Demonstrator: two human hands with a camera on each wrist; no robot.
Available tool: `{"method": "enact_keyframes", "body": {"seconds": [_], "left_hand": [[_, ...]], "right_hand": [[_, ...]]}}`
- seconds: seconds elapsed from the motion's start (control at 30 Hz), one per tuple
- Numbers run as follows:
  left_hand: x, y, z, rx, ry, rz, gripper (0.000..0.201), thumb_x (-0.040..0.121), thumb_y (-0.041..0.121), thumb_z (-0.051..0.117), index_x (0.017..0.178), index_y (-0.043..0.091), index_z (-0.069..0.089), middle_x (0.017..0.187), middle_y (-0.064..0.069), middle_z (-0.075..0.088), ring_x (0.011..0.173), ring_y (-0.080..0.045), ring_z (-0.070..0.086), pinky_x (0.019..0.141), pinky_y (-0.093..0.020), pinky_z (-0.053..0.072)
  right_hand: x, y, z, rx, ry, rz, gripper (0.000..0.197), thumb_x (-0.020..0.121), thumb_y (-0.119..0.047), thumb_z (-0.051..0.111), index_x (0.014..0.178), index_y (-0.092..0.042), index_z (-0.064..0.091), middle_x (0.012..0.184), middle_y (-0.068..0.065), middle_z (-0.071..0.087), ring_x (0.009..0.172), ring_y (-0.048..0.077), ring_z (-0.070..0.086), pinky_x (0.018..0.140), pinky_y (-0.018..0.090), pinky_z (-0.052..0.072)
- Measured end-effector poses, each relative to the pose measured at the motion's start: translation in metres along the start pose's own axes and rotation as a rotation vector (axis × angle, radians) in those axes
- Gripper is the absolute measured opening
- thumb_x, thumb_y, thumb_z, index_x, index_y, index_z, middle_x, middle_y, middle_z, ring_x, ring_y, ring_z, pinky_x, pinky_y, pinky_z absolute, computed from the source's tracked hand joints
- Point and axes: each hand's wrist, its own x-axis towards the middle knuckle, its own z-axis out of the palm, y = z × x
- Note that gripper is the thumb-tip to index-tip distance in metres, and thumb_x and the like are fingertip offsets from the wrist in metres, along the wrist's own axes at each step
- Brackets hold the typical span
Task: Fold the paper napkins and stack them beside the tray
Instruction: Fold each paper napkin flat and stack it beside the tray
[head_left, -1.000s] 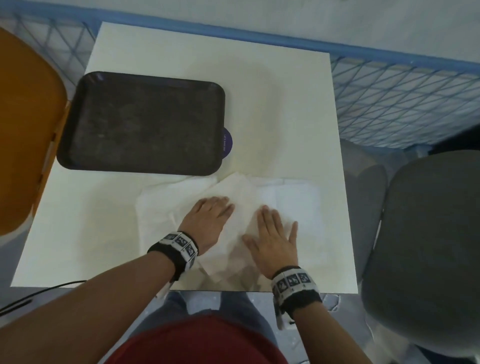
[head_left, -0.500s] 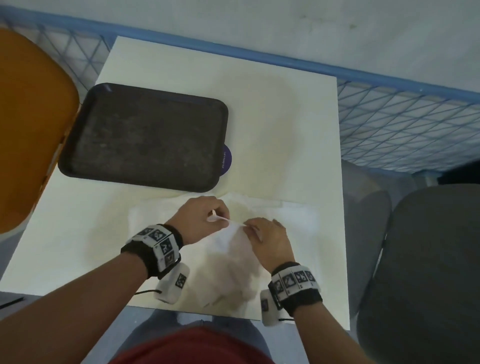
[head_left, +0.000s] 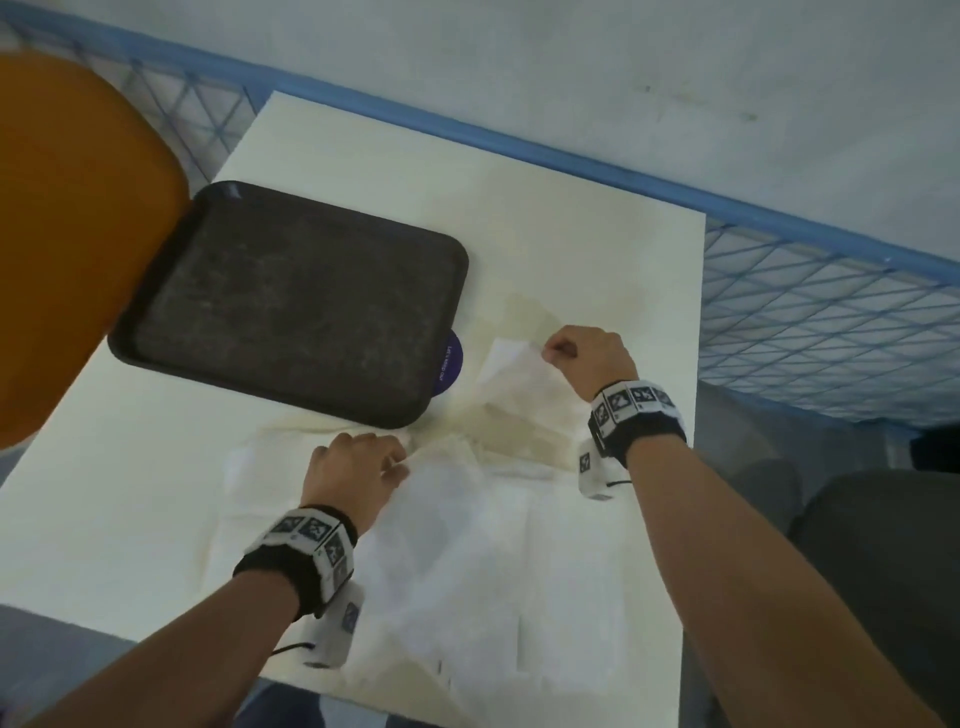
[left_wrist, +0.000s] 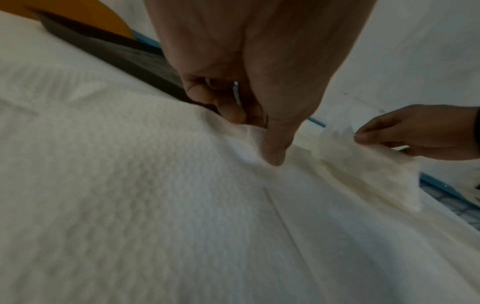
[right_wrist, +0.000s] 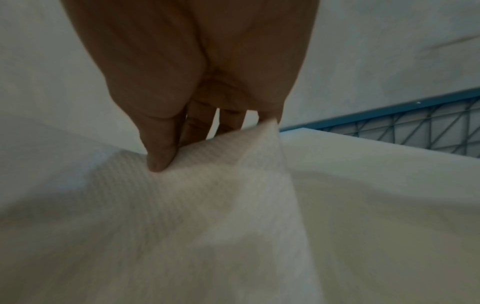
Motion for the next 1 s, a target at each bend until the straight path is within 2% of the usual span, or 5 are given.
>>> {"method": "enact_keyframes", "body": {"seconds": [0.3, 0.53, 0.7, 0.9, 1.0], "left_hand": [[-0.016, -0.014, -0.029, 0.017, 0.253, 0.178, 0.021, 0.091, 0.038, 0.059, 0.088, 0.025, 0.075, 0.082, 0.006, 0.073, 0.078, -0.021, 0.065, 0.074, -0.038, 0.049], [-0.039, -0.005, -0.092, -0.443, 0.14, 0.248, 0.02, 0.101, 0.048, 0.038, 0.095, 0.031, 0.045, 0.059, 0.005, 0.055, 0.056, -0.015, 0.058, 0.054, -0.035, 0.043], [-0.042, 0.004, -0.129, -0.848, 0.126, 0.247, 0.012, 0.1, 0.035, 0.052, 0.101, 0.024, 0.055, 0.088, -0.001, 0.07, 0.081, -0.016, 0.066, 0.074, -0.031, 0.052], [-0.03, -0.004, -0.124, -1.092, 0.036, 0.076, 0.003, 0.096, 0.032, 0.062, 0.098, 0.031, 0.064, 0.098, 0.007, 0.074, 0.089, -0.011, 0.069, 0.081, -0.035, 0.055], [-0.03, -0.022, -0.122, -1.264, -0.319, 0.079, 0.03, 0.089, 0.021, 0.072, 0.118, 0.019, 0.065, 0.115, -0.005, 0.073, 0.105, -0.025, 0.07, 0.091, -0.049, 0.055]], "right_hand": [[0.026, 0.007, 0.017, -0.298, 0.126, -0.087, 0.032, 0.099, -0.045, 0.054, 0.127, -0.033, 0.063, 0.131, -0.005, 0.064, 0.123, 0.025, 0.055, 0.107, 0.048, 0.036], [-0.111, -0.001, 0.007, 0.679, 0.185, 0.066, 0.036, 0.09, -0.057, 0.064, 0.114, -0.032, 0.071, 0.113, -0.017, 0.071, 0.104, -0.006, 0.064, 0.1, 0.033, 0.052], [-0.185, -0.009, 0.047, 1.192, -0.082, 0.145, 0.099, 0.059, -0.071, 0.083, 0.14, -0.023, 0.051, 0.129, -0.005, 0.064, 0.119, 0.019, 0.063, 0.1, 0.046, 0.053], [-0.203, -0.069, 0.052, 1.163, 0.035, 0.161, 0.039, 0.086, -0.031, 0.079, 0.12, -0.014, 0.068, 0.108, 0.001, 0.077, 0.1, 0.022, 0.073, 0.083, 0.036, 0.058], [-0.212, -0.085, 0.042, 1.241, 0.149, 0.181, 0.019, 0.092, -0.017, 0.073, 0.107, -0.006, 0.071, 0.087, 0.0, 0.078, 0.076, 0.014, 0.073, 0.061, 0.02, 0.054]]}}
